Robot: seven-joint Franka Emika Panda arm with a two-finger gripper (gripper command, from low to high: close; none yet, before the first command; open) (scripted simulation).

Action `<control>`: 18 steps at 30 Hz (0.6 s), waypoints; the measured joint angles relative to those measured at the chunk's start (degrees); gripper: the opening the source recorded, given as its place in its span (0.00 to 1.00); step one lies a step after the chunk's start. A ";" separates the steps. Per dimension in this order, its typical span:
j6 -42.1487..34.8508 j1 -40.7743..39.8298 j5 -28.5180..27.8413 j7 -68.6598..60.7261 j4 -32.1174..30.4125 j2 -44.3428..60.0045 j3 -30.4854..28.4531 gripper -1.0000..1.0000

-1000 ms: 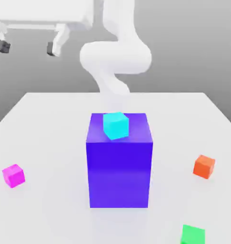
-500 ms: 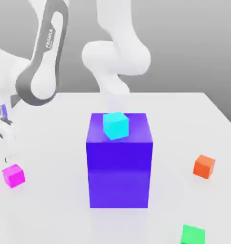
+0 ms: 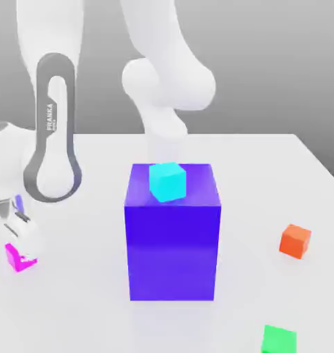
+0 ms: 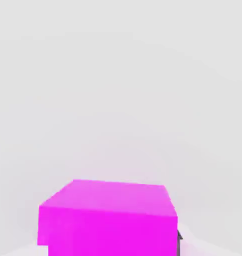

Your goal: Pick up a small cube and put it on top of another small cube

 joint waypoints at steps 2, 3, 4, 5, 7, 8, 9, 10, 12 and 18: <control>-2.98 1.50 -4.03 3.01 -0.95 -4.09 -2.38 0.00; -4.41 2.34 -5.89 4.58 -1.13 -5.78 -2.96 0.00; -5.51 4.14 -7.01 6.21 -0.41 -6.12 -2.23 0.00; -6.50 6.18 -7.92 7.88 0.61 -6.05 -1.01 0.00; -8.37 10.53 -9.52 11.26 2.94 -5.49 1.89 0.00; -9.28 12.76 -10.27 12.95 4.16 -5.13 3.44 0.00; -10.21 15.00 -10.96 14.59 5.41 -4.76 5.02 0.00; -11.01 17.12 -11.65 16.19 6.54 -4.43 6.48 0.00; -12.48 21.24 -12.80 19.08 8.57 -3.86 9.02 0.00; -16.15 31.73 -15.83 26.86 13.46 -2.88 16.19 0.00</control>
